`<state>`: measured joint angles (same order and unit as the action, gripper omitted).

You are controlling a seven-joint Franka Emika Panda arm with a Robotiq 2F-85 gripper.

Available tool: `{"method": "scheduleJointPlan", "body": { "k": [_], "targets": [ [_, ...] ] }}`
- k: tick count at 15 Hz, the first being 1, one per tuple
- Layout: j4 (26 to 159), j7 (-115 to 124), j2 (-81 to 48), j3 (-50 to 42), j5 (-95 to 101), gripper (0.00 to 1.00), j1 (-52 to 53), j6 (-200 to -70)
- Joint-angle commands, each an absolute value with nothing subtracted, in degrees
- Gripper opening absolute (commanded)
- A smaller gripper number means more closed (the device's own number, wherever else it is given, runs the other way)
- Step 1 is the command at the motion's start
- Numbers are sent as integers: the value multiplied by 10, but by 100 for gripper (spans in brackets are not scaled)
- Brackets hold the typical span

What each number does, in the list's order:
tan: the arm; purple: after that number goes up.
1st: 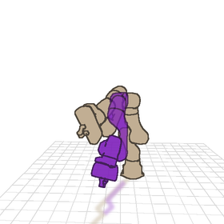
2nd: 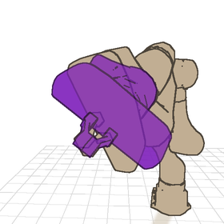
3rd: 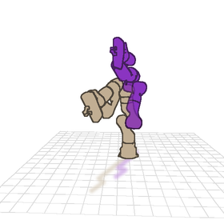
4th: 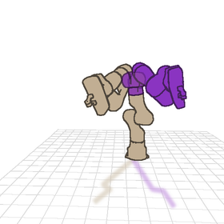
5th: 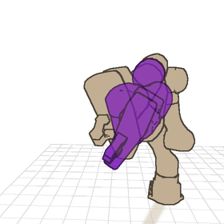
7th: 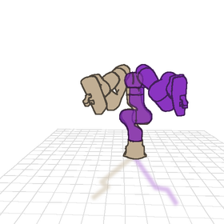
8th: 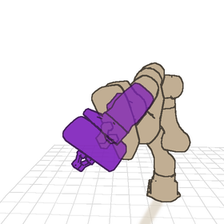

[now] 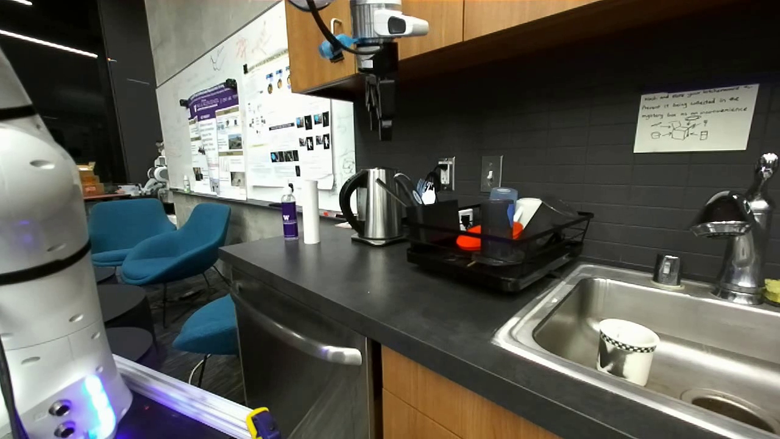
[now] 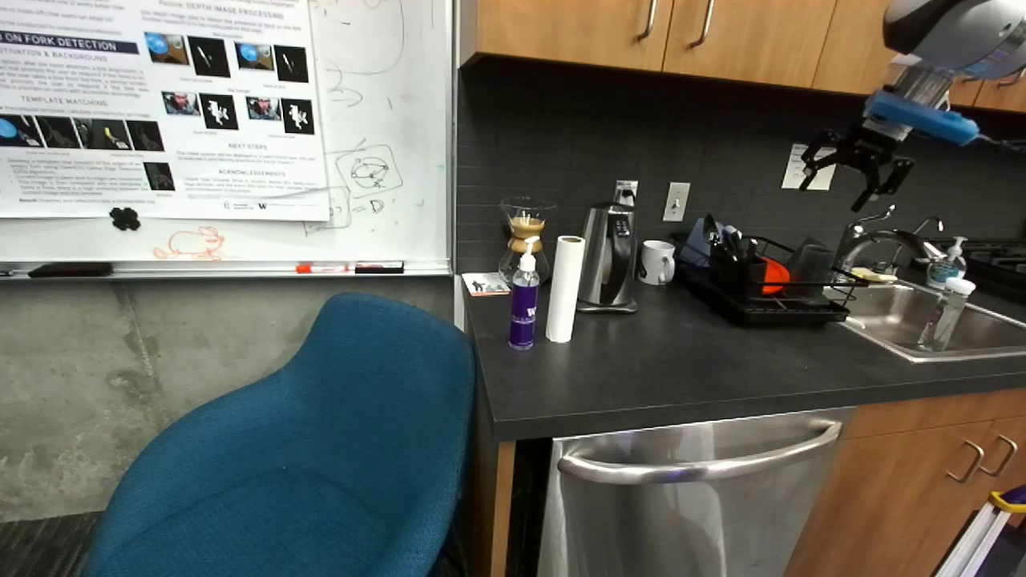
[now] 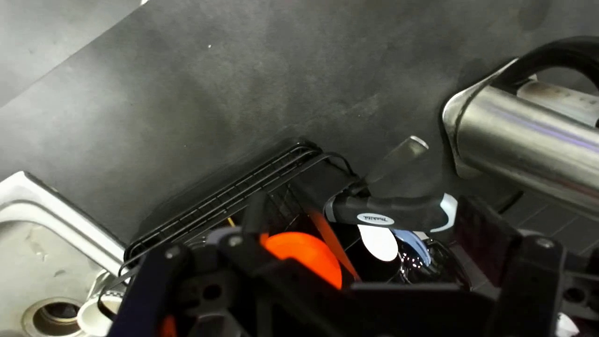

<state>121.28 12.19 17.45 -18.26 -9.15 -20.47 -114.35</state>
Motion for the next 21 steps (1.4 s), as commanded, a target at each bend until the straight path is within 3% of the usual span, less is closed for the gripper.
{"method": "scheduleJointPlan", "body": {
  "k": [1,20,21],
  "targets": [
    [1252,53,224,-179,-46,100,-200,-1136],
    [1547,-104,525,-109,61,100,-131,-1045],
    [1515,-94,477,-124,54,100,-133,-1054]
  ]
}}
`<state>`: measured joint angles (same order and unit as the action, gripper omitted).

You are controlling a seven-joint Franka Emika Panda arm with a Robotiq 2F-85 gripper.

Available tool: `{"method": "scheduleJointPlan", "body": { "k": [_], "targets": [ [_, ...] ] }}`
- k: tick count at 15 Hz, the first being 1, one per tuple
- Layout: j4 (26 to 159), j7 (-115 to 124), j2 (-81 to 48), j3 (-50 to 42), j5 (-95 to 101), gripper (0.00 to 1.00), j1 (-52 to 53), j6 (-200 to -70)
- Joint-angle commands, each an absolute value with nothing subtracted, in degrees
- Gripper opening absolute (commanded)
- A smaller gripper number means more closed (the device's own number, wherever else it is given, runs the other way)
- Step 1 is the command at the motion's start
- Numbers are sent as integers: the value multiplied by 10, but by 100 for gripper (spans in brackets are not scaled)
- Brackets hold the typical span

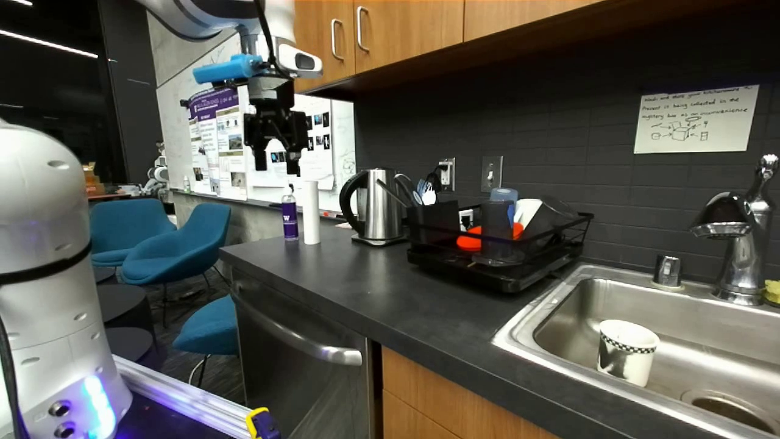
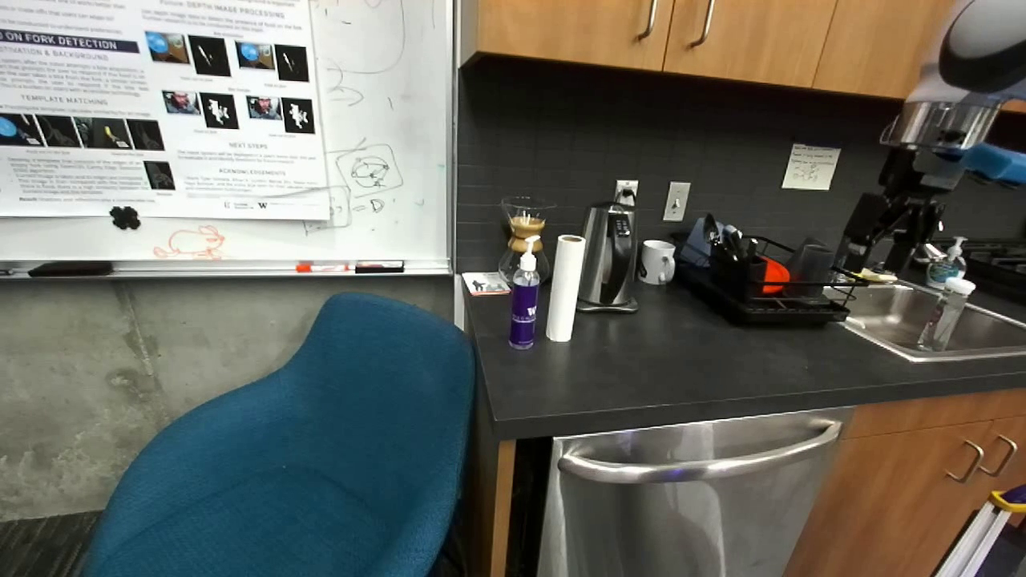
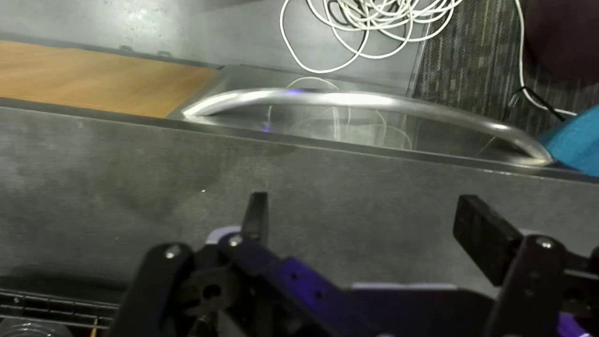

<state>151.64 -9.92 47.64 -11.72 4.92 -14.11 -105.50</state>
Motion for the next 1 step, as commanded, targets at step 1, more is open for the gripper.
{"method": "scheduleJointPlan", "body": {
  "k": [1],
  "targets": [
    [1528,-94,492,-121,55,100,-128,-1052]
  ]
}}
